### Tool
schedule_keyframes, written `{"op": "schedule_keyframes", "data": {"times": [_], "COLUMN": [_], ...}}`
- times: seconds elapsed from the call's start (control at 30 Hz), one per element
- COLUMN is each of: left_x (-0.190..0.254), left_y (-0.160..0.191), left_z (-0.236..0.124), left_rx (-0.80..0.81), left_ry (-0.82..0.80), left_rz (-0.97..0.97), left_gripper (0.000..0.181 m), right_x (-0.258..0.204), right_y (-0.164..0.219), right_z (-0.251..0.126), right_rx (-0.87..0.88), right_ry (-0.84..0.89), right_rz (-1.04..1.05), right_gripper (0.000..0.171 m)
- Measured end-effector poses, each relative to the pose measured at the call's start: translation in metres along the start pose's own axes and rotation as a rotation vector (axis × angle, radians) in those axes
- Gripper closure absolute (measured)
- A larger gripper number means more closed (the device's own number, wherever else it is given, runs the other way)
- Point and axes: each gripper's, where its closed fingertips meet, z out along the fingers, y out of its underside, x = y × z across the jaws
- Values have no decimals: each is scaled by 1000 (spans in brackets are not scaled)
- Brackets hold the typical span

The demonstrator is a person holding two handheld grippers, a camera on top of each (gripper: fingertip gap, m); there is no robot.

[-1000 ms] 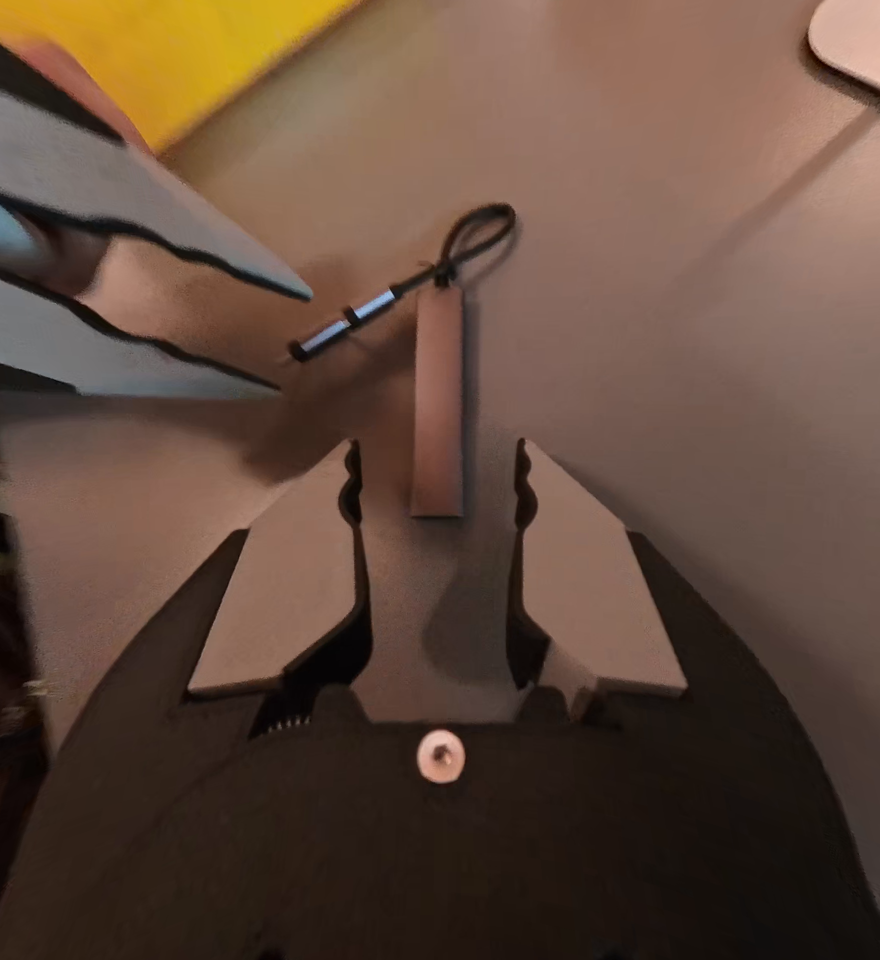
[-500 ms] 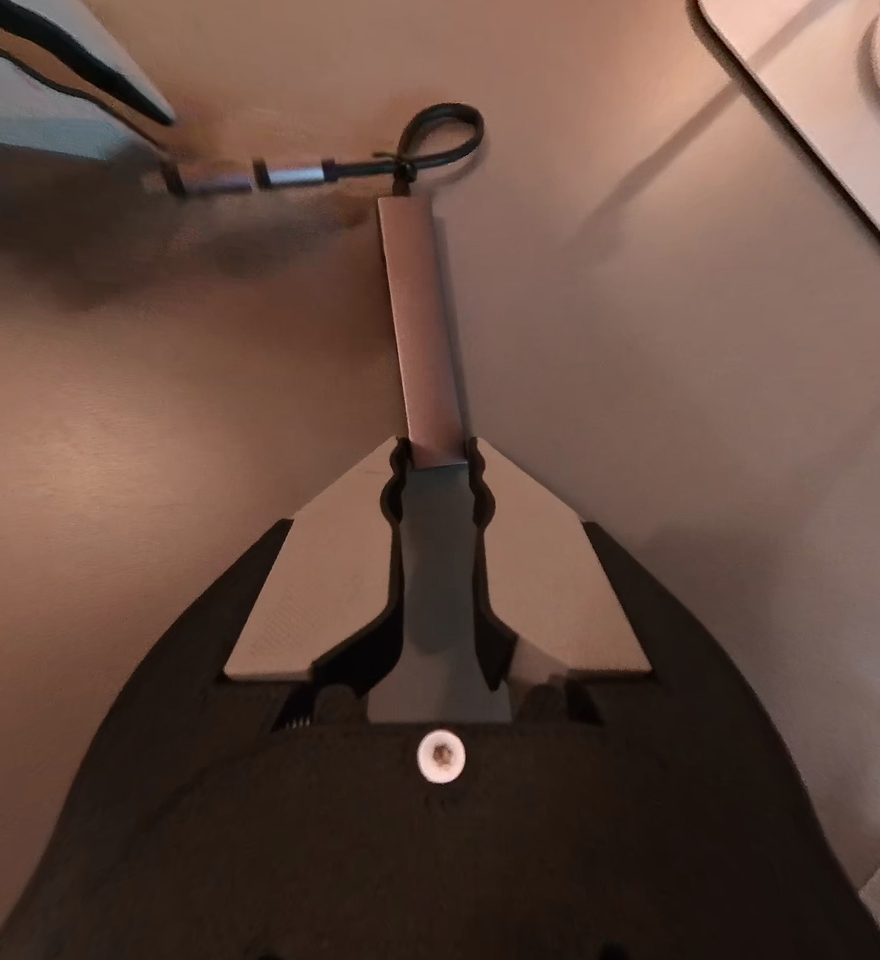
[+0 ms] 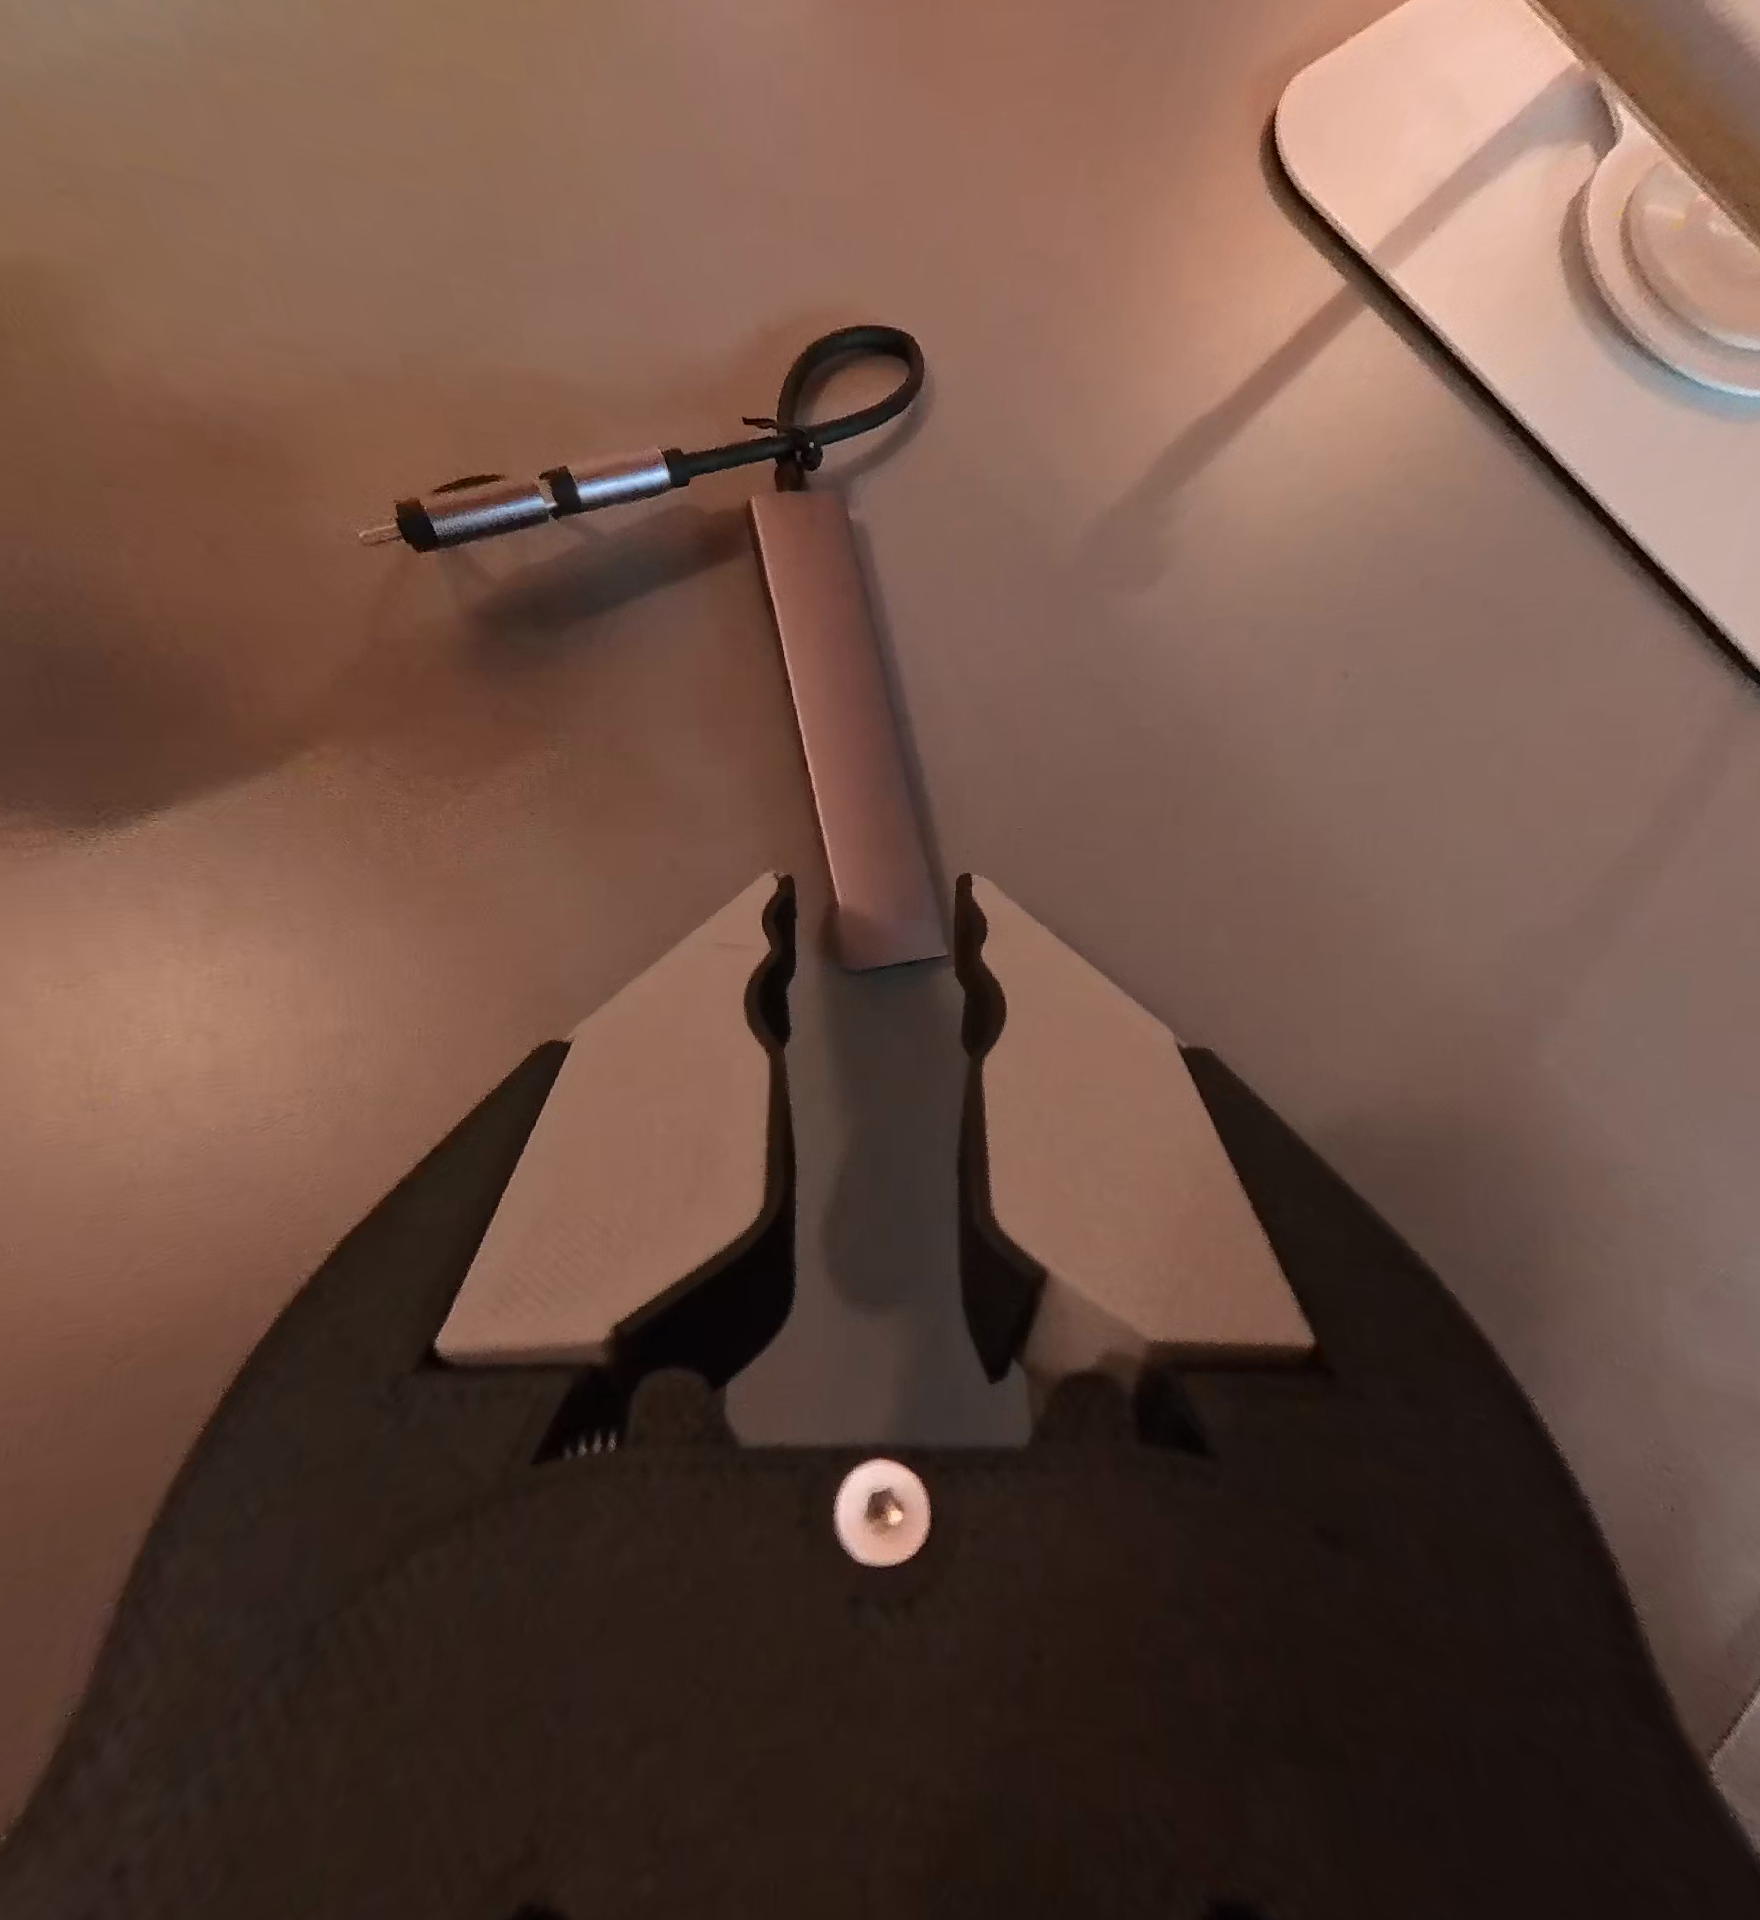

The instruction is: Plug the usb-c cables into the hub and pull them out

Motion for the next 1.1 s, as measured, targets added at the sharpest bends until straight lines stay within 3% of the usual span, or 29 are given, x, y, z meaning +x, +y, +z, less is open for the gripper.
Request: {"op": "schedule_keyframes", "data": {"times": [0.03, 0.23, 0.4, 0.5, 0.63, 0.93, 1.07, 1.1], "left_x": [-5, -112, -215, -242, -264, -274, -277, -278], "left_y": [-5, -2, 70, 115, 156, 178, 177, 173], "left_z": [-13, -107, -161, -166, -174, -154, -156, -158], "left_rx": [21, 30, -187, -301, -430, -442, -423, -404], "left_ry": [8, -339, -608, -638, -769, -726, -735, -744], "left_rz": [-30, -86, -276, -426, -496, -605, -556, -538], "left_gripper": [160, 143, 130, 125, 143, 142, 176, 177], "right_x": [0, -2, -4, -5, -6, -10, -10, -10], "right_y": [0, -4, -3, -3, -4, -5, -7, -7], "right_z": [0, -1, 0, 0, -1, -1, -3, -2], "right_rx": [-1, 14, 11, 11, 16, 13, 21, 19], "right_ry": [6, 26, 11, 14, 17, 24, 47, 47], "right_rz": [-8, -39, -27, -34, -44, -72, -105, -108], "right_gripper": [144, 144, 142, 142, 142, 142, 142, 142]}}
